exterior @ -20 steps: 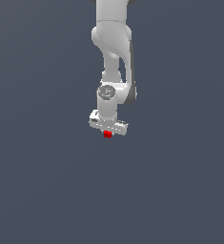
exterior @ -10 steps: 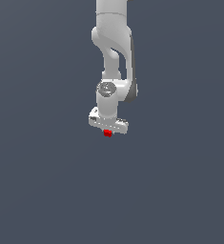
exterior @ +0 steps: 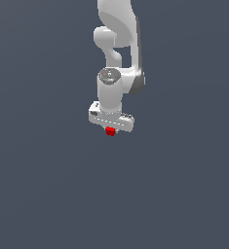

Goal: Pick up the red cube and move it to a goal position.

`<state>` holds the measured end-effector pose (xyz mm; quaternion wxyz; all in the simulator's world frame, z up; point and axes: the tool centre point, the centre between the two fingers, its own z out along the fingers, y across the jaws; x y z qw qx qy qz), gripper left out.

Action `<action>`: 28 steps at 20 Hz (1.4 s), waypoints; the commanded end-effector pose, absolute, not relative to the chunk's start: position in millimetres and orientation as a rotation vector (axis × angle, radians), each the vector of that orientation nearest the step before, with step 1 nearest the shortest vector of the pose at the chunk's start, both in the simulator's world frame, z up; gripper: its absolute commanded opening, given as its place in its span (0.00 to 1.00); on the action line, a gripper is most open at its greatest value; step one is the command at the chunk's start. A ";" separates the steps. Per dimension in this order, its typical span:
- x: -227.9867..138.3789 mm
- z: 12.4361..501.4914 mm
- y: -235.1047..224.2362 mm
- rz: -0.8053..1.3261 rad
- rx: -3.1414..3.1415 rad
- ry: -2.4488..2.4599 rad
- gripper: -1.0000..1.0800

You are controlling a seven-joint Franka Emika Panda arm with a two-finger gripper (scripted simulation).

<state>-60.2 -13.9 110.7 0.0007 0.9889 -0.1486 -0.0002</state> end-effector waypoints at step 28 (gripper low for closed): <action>24.7 378.7 0.5 0.000 3.106 -0.467 0.00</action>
